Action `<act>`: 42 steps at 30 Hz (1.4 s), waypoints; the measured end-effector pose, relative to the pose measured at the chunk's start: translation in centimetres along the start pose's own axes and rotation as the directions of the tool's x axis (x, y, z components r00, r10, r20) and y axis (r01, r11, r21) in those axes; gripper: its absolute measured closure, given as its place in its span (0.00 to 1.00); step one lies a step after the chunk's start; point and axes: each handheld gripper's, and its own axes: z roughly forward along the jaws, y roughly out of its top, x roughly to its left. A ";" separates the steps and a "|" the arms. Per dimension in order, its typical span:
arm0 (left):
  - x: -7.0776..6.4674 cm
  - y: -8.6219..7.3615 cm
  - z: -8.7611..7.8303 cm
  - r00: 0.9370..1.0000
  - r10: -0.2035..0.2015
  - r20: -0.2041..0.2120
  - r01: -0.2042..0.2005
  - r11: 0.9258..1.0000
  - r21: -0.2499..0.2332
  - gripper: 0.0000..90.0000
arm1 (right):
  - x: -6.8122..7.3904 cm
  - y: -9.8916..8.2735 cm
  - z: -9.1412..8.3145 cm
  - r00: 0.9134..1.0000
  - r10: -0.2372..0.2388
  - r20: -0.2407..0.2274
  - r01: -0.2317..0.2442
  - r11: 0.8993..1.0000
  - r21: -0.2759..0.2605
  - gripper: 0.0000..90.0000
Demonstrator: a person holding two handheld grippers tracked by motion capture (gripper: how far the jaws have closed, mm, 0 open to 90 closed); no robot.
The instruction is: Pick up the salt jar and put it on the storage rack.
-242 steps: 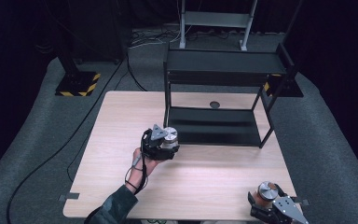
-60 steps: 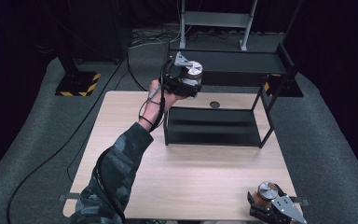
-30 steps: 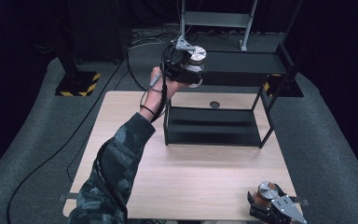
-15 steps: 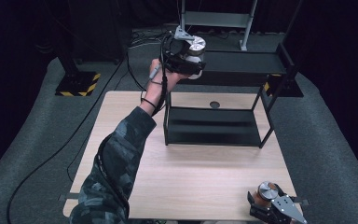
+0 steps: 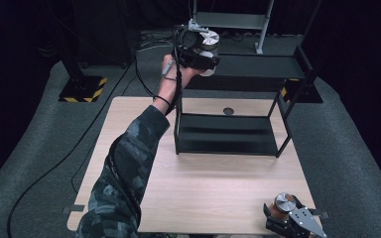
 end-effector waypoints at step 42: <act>1.2 0.7 5.3 0.990 -0.129 -0.059 0.133 0.990 0.051 0.34 | 0.1 -0.1 0.0 1.000 -0.003 0.002 0.003 1.000 -0.005 0.00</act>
